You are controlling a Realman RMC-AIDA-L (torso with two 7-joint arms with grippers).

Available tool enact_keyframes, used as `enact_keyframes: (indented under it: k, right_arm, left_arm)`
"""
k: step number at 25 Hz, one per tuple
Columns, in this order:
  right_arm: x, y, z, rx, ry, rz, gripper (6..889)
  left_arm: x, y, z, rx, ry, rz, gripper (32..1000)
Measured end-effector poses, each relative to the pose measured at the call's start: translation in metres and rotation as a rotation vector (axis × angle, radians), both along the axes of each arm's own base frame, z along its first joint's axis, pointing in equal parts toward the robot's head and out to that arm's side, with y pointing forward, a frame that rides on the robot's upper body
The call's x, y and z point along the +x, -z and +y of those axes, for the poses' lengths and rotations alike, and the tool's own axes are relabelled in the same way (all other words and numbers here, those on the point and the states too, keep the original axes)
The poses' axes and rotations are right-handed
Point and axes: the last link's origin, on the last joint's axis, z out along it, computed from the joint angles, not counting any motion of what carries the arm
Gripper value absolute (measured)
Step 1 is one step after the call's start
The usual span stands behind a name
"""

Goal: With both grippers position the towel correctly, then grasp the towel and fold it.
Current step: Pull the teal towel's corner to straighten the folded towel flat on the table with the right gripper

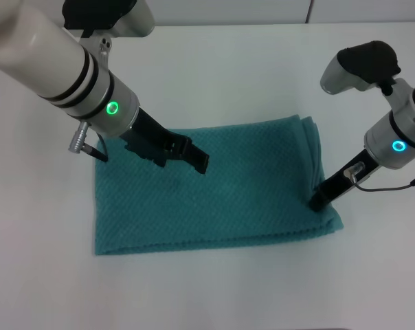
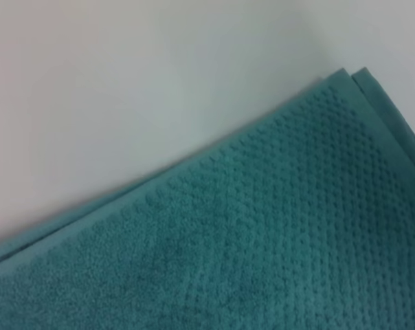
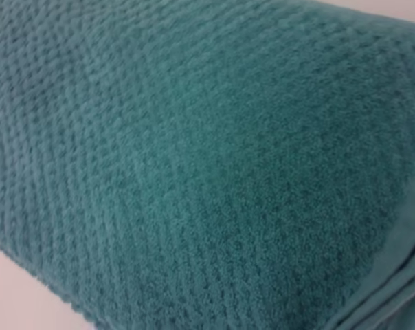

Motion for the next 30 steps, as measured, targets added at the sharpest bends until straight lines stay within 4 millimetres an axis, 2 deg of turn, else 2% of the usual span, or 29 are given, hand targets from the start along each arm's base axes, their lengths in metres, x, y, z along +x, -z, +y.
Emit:
enact_keyframes:
  k: [30]
  right_arm:
    - [-0.0032, 0.0028, -0.0067, -0.042, 0.009, 0.021, 61]
  left_arm:
    - [-0.0031, -0.0008, -0.0006, 0.003, -0.009, -0.001, 861]
